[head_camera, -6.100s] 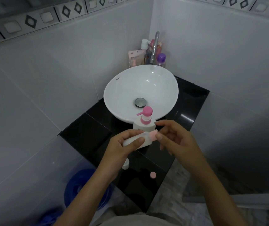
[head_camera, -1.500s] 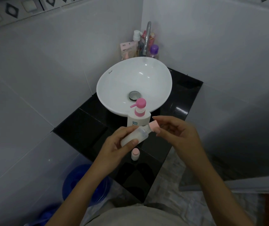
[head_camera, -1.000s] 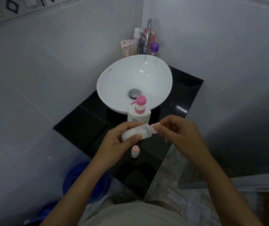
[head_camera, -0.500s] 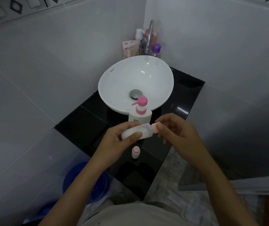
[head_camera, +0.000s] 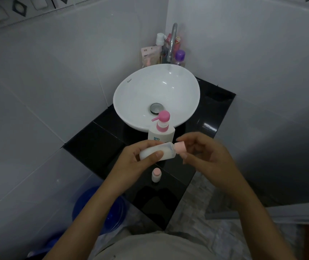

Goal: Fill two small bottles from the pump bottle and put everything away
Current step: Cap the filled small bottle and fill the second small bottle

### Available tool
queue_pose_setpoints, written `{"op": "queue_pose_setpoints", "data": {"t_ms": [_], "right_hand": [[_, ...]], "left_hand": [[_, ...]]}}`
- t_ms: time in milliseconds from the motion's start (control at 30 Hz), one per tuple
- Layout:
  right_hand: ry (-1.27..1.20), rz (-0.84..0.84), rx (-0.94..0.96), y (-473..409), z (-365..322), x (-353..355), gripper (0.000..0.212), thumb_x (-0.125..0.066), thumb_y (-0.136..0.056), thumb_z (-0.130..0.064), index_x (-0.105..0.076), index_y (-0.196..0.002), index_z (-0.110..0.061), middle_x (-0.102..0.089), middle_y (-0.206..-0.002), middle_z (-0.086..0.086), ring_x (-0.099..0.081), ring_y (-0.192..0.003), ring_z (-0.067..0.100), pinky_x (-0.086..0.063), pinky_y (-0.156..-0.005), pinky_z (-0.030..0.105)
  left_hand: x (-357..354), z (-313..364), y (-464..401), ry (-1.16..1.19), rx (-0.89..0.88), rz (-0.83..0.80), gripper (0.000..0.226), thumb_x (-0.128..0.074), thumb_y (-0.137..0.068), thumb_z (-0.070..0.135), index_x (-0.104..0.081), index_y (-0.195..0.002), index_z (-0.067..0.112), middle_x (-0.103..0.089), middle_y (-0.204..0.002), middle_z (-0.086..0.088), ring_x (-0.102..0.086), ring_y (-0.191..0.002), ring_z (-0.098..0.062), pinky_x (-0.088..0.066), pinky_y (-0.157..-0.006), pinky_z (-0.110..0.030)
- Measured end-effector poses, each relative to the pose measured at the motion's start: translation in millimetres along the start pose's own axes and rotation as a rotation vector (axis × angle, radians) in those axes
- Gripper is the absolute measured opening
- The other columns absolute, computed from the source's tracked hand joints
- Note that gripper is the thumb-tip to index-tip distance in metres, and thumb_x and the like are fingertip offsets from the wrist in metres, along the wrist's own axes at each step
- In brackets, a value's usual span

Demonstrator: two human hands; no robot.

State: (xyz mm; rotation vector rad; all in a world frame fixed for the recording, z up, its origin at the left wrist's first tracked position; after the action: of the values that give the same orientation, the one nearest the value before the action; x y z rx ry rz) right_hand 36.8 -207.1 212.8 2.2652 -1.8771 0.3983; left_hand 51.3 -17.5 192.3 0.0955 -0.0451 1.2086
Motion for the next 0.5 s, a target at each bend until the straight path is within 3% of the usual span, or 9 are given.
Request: {"op": "queue_pose_setpoints", "data": {"t_ms": [67,167,267,333,400,500], "right_hand": [[-0.011,0.067,-0.047,-0.7,0.1,-3.4,0.021,-0.066,-0.08,-0.029,-0.067,-0.096,-0.015,-0.069,-0.078,0.002,-0.064,-0.06,0.016,-0.051,-0.056,0.019],[0.005,0.132,-0.11,-0.8,2.4,-5.3,0.036,-0.058,-0.074,-0.049,-0.068,-0.089,-0.017,-0.067,-0.068,0.0,-0.06,-0.05,0.014,-0.048,-0.051,0.019],[-0.03,0.052,-0.052,1.6,1.5,-2.7,0.032,-0.065,-0.081,-0.033,-0.061,-0.109,-0.018,-0.066,-0.085,-0.001,-0.065,-0.071,0.019,-0.055,-0.064,0.027],[-0.03,0.021,-0.004,2.9,1.0,-1.5,0.026,-0.067,-0.083,-0.016,-0.061,-0.109,-0.017,-0.065,-0.088,-0.002,-0.065,-0.076,0.02,-0.057,-0.067,0.03],[0.005,0.071,-0.025,2.2,0.8,-2.7,0.018,-0.064,-0.083,-0.03,-0.067,-0.097,-0.018,-0.068,-0.078,0.0,-0.064,-0.062,0.017,-0.055,-0.059,0.024],[0.051,0.14,-0.089,1.2,1.4,-3.0,0.039,-0.055,-0.074,-0.054,-0.068,-0.089,-0.021,-0.066,-0.068,-0.002,-0.061,-0.053,0.013,-0.051,-0.053,0.022]], "left_hand": [[-0.5,0.8,0.1,-0.009,-0.008,-0.007,0.027,-0.059,-0.076,0.04,-0.065,-0.102,0.036,-0.069,-0.101,0.022,-0.063,-0.09,0.005,-0.049,-0.07,-0.007],[-1.4,0.9,-0.6,-0.022,-0.005,-0.013,0.026,-0.059,-0.076,0.041,-0.064,-0.101,0.039,-0.068,-0.097,0.029,-0.062,-0.09,0.006,-0.048,-0.07,-0.006],[-1.3,0.5,-1.2,-0.028,0.001,-0.008,0.027,-0.059,-0.076,0.041,-0.064,-0.102,0.039,-0.068,-0.097,0.029,-0.062,-0.089,0.006,-0.048,-0.069,-0.006],[-1.1,0.1,-0.9,-0.024,0.003,-0.006,0.028,-0.059,-0.076,0.041,-0.065,-0.103,0.038,-0.068,-0.099,0.025,-0.062,-0.089,0.006,-0.049,-0.07,-0.007],[-1.8,-0.2,-0.7,-0.029,0.003,-0.012,0.029,-0.059,-0.076,0.041,-0.065,-0.104,0.036,-0.068,-0.102,0.021,-0.062,-0.089,0.005,-0.049,-0.071,-0.008],[-3.1,-0.6,-0.5,-0.026,0.005,-0.018,0.03,-0.059,-0.076,0.042,-0.065,-0.104,0.035,-0.067,-0.104,0.018,-0.062,-0.089,0.005,-0.049,-0.071,-0.008]]}}
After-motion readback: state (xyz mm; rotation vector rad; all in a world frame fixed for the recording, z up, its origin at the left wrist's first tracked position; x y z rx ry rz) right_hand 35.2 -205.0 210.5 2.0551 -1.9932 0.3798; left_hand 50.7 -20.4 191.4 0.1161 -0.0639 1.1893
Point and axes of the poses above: each hand's wrist, its own y-axis away from the middle knuckle, its own x-axis out of the back of the hand, z = x × y, the point moved 3 cm from there along -y, towards the middle knuckle
